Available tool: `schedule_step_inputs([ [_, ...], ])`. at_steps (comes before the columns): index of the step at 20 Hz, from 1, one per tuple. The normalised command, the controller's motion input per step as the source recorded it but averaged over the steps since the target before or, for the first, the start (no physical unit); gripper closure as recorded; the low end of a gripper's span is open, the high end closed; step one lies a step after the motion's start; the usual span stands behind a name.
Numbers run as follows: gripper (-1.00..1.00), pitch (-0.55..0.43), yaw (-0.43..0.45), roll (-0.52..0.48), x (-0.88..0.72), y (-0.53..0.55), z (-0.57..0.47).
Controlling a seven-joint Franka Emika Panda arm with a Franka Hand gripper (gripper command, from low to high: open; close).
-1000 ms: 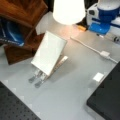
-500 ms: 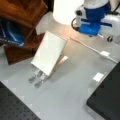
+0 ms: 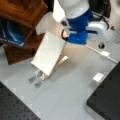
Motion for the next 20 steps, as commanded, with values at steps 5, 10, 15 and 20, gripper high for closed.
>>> schedule_step_inputs([
  [5, -1.00, -0.089, -0.032, 0.362, 0.29, 0.09, -0.23],
  [10, -1.00, -0.105, -0.081, 0.269, 0.20, 0.04, -0.19],
  [15, -1.00, -0.106, -0.157, 0.238, 0.13, 0.00, -0.08],
  [20, -1.00, -0.137, -0.172, 0.223, 0.12, 0.06, -0.14],
])
